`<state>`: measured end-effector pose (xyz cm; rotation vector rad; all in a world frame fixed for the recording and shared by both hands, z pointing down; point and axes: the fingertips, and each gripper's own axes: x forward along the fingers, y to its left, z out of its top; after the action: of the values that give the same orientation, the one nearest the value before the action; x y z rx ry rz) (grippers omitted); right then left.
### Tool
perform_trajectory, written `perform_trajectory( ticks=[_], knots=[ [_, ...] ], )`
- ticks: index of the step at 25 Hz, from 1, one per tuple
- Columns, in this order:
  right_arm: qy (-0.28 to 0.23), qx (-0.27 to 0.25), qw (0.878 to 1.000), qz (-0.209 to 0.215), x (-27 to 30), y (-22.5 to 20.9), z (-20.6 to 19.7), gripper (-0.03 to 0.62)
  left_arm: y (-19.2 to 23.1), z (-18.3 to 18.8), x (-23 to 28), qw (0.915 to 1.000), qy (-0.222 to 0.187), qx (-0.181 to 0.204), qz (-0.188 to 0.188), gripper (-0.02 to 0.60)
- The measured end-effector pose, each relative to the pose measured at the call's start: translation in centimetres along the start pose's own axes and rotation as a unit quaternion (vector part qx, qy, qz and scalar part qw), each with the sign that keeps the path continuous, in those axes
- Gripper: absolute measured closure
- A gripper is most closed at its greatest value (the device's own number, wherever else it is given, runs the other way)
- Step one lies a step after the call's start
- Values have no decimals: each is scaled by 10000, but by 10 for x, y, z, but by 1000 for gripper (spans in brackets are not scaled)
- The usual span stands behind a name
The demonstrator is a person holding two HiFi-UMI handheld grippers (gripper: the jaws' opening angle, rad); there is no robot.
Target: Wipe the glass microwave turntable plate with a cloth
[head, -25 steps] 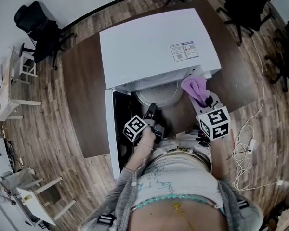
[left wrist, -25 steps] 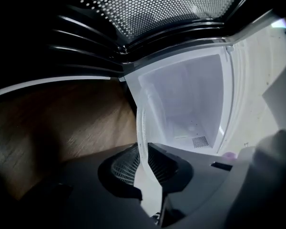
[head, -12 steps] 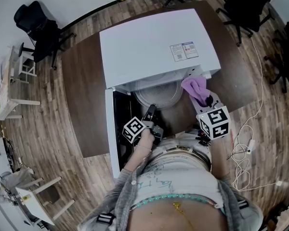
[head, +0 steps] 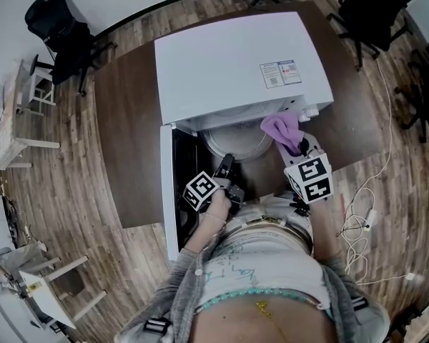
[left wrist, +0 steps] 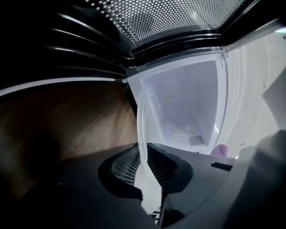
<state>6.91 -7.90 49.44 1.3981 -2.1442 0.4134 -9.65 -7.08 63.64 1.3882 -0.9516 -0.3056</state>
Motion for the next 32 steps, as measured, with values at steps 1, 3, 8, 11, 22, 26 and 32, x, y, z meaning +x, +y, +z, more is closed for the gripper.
perform_trajectory(
  ticks=[1, 3, 8, 11, 22, 26, 32],
  knots=[
    [72, -104, 9999, -15, 4, 2, -1, 490, 1, -1, -1, 10000, 22, 1, 14, 529],
    [209, -271, 9994, -21, 12, 5, -1, 490, 4, -4, -2, 9999, 72, 10, 90, 525],
    [370, -593, 9975, 105, 32, 11, 0, 490, 12, -7, -3, 9997, 130, 73, 198, 517],
    [420, -735, 9962, 204, 42, 17, 1, 490, 14, -8, -2, 9996, 147, 106, 235, 514],
    [917, -1200, 9877, 406, 80, 36, -14, 490, 44, -8, -5, 9953, 154, 334, 896, 529],
    [1073, -1184, 9861, 450, 88, 37, -23, 490, 43, -8, -5, 9931, 155, 635, 972, 529],
    [1351, -1376, 9804, 396, 93, 40, -38, 490, 43, -8, -5, 9926, 136, 722, 972, 526]
  ],
)
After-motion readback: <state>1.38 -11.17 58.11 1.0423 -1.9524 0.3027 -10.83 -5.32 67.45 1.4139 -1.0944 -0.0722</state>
